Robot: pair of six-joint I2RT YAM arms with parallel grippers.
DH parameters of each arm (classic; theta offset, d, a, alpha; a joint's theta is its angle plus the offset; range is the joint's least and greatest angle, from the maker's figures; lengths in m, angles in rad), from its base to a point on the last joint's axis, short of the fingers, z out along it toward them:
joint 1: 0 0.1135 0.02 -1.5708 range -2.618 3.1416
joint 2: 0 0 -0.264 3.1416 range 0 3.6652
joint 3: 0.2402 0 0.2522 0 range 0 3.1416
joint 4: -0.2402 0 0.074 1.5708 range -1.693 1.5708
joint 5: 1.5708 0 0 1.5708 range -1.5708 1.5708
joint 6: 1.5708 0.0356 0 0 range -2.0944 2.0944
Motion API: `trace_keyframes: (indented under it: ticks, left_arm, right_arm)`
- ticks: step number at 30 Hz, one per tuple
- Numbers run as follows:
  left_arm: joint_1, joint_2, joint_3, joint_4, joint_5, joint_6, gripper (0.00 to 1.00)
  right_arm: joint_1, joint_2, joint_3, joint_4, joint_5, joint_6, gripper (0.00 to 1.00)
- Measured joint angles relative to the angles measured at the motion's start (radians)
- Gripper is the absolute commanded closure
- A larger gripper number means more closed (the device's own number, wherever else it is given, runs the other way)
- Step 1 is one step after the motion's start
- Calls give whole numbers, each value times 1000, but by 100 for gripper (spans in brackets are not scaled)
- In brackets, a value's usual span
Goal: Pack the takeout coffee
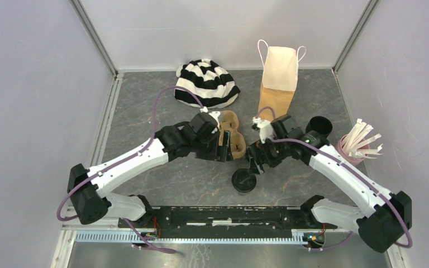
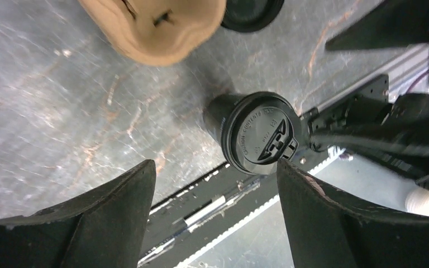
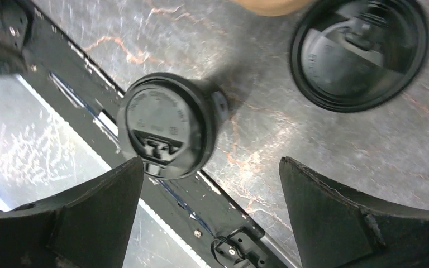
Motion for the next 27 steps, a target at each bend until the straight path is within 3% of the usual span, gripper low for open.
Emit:
trace_keyframes:
  ticks: [13,27]
  left_arm:
    - [58,-298,37,1,-276,124,9]
    - [58,-436,79,-22,-302,175,8]
  right_arm:
    - [450,197,159,-45,288,93,2]
    - [624,375,243,-100,552,285,3]
